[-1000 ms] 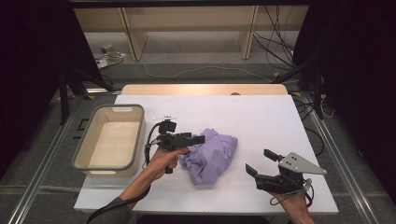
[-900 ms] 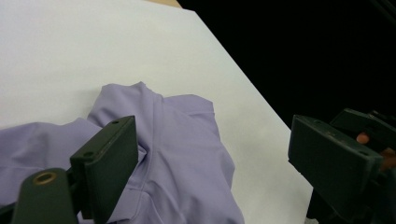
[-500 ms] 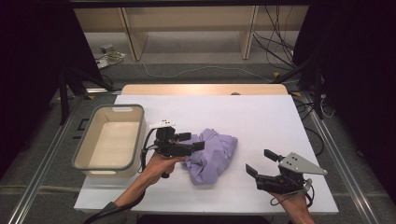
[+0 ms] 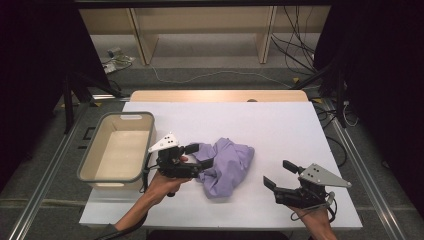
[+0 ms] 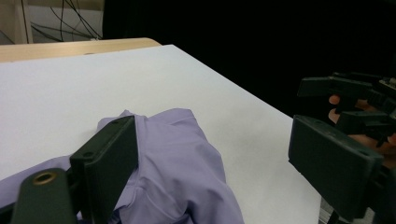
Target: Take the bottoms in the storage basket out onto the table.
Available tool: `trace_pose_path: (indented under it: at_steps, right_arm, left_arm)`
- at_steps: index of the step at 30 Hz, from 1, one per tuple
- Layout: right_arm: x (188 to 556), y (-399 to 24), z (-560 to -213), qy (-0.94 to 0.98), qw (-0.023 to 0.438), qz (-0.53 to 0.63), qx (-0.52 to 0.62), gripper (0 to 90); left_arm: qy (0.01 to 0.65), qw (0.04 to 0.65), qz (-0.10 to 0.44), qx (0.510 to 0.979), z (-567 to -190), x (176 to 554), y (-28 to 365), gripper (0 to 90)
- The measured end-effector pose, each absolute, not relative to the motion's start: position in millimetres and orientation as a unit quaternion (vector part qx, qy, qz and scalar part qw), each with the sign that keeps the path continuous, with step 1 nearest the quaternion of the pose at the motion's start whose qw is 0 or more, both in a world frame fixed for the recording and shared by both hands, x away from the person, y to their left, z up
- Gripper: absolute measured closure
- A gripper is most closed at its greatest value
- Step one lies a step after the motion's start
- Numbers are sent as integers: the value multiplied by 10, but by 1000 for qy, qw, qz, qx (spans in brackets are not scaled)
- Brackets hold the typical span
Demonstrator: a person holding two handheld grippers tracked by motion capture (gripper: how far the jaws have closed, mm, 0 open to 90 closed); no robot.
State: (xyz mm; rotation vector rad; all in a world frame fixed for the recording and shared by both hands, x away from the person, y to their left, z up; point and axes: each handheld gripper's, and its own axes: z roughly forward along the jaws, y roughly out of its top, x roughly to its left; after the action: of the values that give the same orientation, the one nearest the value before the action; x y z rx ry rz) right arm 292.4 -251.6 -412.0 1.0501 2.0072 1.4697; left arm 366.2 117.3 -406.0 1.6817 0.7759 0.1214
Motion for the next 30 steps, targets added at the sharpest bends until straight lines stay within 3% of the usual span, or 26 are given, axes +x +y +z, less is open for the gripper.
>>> trace_pose_path:
  at_steps: [30]
  right_arm:
    - [2919,-2515,-4123,724,218,535,377,169]
  left_arm:
    - [320,589,137,730,-4145,3372,1451,97]
